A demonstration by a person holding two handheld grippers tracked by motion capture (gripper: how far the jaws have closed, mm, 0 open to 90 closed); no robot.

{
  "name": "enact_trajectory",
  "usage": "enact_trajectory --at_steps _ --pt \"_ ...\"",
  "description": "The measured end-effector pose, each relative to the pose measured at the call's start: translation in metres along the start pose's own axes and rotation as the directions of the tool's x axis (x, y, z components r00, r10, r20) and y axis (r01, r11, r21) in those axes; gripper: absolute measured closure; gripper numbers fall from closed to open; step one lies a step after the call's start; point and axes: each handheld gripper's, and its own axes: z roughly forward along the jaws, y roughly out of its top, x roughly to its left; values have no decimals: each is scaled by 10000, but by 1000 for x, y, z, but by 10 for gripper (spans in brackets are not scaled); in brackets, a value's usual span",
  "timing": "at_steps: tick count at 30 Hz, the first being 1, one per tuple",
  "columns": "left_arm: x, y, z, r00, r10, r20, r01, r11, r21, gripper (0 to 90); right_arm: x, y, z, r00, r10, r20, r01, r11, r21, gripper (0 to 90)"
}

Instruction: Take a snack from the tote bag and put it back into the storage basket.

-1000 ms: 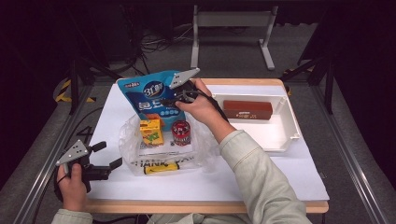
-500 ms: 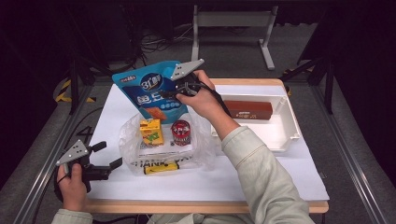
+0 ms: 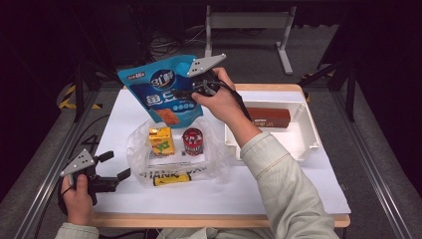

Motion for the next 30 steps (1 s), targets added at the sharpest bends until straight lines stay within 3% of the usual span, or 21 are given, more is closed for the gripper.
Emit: enact_trajectory --at_steps 14,30 --pt "1 -1 0 10000 -46 -48 46 10000 4 29 -2 1 -28 9995 174 277 -169 9997 -181 866" --pt "0 -1 2 10000 -14 -42 15 9999 124 29 -11 -13 -81 9938 628 923 -609 9979 -228 867"
